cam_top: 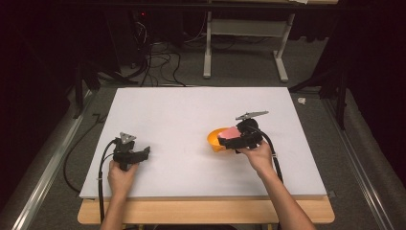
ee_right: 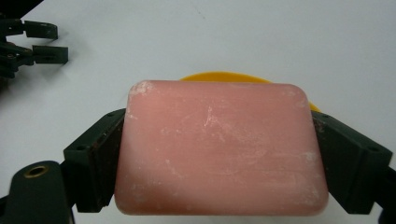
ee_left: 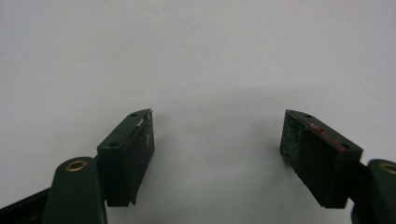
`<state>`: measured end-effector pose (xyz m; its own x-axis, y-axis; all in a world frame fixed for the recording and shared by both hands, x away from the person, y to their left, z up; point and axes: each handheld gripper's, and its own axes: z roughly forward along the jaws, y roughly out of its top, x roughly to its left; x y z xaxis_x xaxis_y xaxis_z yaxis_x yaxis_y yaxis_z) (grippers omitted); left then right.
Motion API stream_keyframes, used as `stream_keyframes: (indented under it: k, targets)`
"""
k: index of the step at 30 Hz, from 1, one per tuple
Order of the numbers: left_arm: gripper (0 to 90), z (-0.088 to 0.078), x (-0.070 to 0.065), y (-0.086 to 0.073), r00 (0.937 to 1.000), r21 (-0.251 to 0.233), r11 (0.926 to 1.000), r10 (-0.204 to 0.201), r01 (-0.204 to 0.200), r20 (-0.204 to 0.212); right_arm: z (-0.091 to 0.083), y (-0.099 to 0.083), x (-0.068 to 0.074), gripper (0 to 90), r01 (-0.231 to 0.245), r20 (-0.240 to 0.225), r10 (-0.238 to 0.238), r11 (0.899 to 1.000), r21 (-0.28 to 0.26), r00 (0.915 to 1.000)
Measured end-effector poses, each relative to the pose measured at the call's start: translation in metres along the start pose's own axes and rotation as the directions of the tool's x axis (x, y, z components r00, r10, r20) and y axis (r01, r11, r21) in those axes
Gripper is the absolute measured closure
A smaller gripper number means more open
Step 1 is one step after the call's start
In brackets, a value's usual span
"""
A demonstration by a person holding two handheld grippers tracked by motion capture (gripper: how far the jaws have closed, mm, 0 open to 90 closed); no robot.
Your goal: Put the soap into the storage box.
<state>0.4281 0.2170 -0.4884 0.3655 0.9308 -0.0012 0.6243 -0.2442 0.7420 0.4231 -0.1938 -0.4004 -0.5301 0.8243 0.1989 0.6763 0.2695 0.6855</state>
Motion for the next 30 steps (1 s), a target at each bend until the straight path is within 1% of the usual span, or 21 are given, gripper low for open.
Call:
stream_keyframes:
  k: [4, 11, 16, 21, 26, 30]
  targets:
    - [26.5, 0.000, 0.000, 0.000, 1.0000, 0.000, 1.0000, 0.000, 0.000, 0.000, 0.004, 0.000, -0.001, 13.6, -0.007, 0.011, 0.007, 1.000, 0.013, 0.9999]
    - [26.4, 0.000, 0.000, 0.000, 1.0000, 0.000, 1.0000, 0.000, 0.000, 0.000, 0.011, 0.001, -0.001, 13.6, -0.035, 0.020, 0.034, 0.999, 0.033, 0.9992]
    - [26.4, 0.000, 0.000, 0.000, 1.0000, 0.001, 1.0000, 0.001, -0.001, 0.000, 0.016, 0.001, 0.000, 13.6, -0.033, 0.027, 0.032, 0.998, 0.045, 0.9991]
    - [26.4, 0.000, 0.000, 0.000, 1.0000, 0.001, 1.0000, 0.001, -0.001, 0.000, 0.018, 0.002, -0.001, 13.5, -0.049, 0.033, 0.047, 0.997, 0.057, 0.9983]
    - [26.4, 0.000, 0.000, 0.000, 1.0000, 0.002, 1.0000, 0.001, -0.001, 0.000, 0.020, 0.002, -0.003, 13.5, -0.068, 0.029, 0.066, 0.996, 0.065, 0.9974]
    - [26.4, 0.000, 0.000, 0.000, 1.0000, 0.001, 1.0000, 0.002, -0.002, -0.001, 0.021, 0.002, -0.003, 13.5, -0.075, 0.030, 0.073, 0.995, 0.069, 0.9969]
